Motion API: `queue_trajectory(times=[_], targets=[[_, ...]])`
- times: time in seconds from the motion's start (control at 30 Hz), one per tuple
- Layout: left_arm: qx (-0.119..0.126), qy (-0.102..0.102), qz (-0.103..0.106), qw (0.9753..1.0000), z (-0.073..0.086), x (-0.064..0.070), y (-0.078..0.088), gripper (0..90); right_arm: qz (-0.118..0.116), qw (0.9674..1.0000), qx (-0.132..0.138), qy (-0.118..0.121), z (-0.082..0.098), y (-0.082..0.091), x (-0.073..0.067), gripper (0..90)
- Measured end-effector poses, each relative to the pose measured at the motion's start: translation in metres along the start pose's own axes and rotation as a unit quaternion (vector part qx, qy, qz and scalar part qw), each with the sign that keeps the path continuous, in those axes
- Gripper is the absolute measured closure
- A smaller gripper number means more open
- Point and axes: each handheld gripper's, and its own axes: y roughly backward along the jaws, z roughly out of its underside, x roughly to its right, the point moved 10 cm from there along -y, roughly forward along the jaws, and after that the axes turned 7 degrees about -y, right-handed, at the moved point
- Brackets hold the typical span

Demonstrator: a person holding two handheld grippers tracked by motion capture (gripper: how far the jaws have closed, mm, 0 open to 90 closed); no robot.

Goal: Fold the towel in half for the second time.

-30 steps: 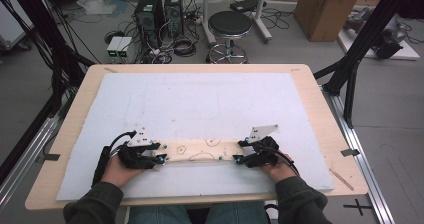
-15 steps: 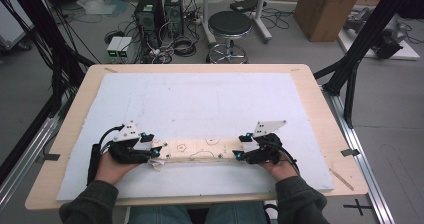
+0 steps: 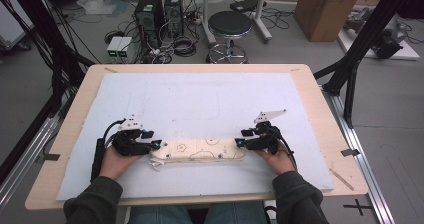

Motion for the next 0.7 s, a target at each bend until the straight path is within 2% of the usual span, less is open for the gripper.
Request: queue_trajectory(times=[0.03,0.23,0.43,0.7], targets=[[-0.004,0.001,0.003,1.0000,0.001,0.001,-0.001,49.7,-0.002,1.0000,-0.005,-0.006,0.001,-0.001,0.000,49.2],[-0.031,-0.004,0.012,0.9994,0.009,0.004,-0.006,53.1,0.003,0.9998,-0.021,-0.007,0.006,-0.003,0.002,55.4],[-0.034,0.001,0.021,0.9992,0.012,0.006,-0.007,58.8,0.000,0.9991,-0.042,0.003,0.012,-0.009,-0.001,63.3],[-0.030,-0.005,0.034,0.9990,0.011,0.011,-0.007,73.4,-0.013,0.9989,-0.046,0.004,0.014,-0.010,-0.004,74.6]])
